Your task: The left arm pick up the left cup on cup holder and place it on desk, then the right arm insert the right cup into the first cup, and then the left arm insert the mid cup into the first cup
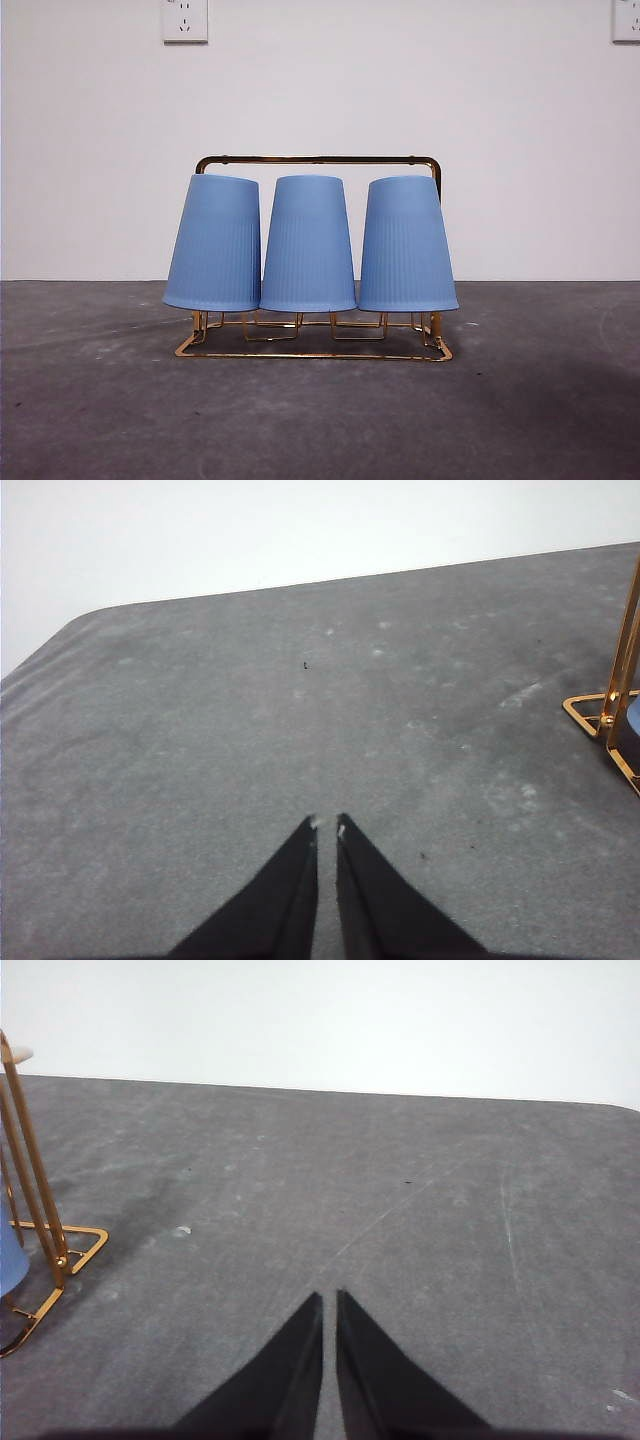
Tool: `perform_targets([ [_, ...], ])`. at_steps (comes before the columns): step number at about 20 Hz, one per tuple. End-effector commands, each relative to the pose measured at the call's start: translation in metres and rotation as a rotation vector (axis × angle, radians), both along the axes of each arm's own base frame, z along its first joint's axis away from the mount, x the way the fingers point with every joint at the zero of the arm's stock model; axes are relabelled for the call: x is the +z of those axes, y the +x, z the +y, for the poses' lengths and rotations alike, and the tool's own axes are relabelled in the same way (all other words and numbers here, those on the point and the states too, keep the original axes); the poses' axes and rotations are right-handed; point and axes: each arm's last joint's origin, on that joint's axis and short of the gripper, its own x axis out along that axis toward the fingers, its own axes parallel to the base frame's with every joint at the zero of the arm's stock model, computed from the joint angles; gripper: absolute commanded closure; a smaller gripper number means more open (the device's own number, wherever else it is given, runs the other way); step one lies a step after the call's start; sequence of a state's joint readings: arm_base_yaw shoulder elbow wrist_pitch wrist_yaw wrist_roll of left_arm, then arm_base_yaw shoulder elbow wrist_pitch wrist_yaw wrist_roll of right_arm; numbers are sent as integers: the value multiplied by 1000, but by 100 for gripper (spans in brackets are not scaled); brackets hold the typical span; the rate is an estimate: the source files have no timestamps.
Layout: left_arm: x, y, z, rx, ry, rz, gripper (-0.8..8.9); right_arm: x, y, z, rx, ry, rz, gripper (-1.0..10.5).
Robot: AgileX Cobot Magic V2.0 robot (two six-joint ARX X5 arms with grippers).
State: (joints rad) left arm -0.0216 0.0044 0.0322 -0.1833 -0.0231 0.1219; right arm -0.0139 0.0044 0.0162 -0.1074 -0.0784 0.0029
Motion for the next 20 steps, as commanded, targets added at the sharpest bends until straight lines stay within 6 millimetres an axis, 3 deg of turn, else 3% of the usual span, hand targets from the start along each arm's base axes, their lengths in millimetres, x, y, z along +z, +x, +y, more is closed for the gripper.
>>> perform_targets([
  [1, -7, 1, 0, 2, 20, 22, 786, 0, 0, 0, 0, -8, -7, 927],
  [8, -7, 1, 0, 13, -49, 21, 786, 0, 0, 0, 0, -5, -16, 927],
  [14, -6, 1, 0, 80, -450, 19, 786, 11, 1, 0, 11, 168, -106, 927],
  [16, -6, 1, 0, 94, -531, 18, 786, 16, 0, 2, 73, 287, -139, 927],
  [20, -6, 1, 0, 113, -652, 17, 786, 22, -1, 4, 142, 323, -191, 927],
])
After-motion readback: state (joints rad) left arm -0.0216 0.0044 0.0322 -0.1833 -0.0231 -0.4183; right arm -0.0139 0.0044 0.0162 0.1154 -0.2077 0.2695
